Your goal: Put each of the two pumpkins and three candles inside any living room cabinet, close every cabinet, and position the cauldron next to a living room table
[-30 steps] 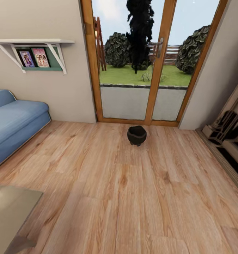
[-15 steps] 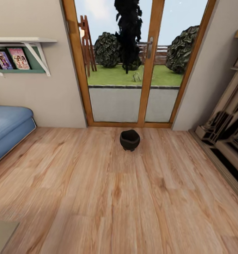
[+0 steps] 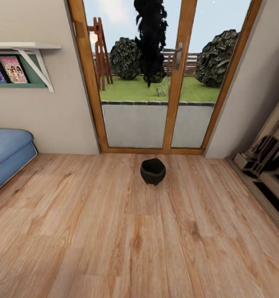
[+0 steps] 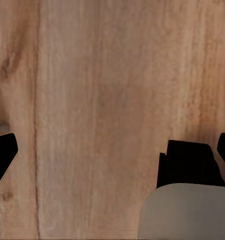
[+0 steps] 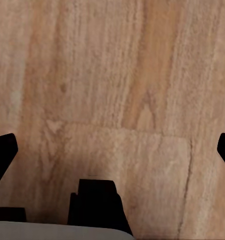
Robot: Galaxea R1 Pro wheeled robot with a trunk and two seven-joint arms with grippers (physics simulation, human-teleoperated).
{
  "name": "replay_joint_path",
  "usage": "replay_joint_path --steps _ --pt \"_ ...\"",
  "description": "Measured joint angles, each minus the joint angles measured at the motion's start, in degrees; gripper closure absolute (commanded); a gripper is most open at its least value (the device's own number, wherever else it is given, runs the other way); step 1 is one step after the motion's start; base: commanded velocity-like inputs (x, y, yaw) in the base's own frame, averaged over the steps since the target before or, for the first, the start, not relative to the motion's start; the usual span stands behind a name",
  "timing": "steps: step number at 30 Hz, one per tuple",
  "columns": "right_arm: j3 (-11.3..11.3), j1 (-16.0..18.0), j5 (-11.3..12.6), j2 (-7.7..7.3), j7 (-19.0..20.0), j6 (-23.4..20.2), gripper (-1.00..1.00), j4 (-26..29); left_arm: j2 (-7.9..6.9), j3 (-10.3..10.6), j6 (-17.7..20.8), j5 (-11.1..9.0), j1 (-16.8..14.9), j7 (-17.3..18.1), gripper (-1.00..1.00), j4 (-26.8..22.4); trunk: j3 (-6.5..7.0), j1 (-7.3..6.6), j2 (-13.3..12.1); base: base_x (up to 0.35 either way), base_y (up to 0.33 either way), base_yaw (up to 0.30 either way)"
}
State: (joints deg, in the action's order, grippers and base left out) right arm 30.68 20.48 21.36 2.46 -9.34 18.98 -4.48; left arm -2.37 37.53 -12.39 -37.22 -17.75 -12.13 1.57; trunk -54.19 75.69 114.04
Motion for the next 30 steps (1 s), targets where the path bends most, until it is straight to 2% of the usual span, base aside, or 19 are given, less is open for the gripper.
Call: replay_joint_path --steps 30 --pt "0.0 0.0 0.1 0.10 0.0 0.0 -1.00 0.0 0.00 0.0 0.1 0.0 0.0 0.0 -1.00 0.0 0.00 0.00 0.0 0.330 0.000 0.000"
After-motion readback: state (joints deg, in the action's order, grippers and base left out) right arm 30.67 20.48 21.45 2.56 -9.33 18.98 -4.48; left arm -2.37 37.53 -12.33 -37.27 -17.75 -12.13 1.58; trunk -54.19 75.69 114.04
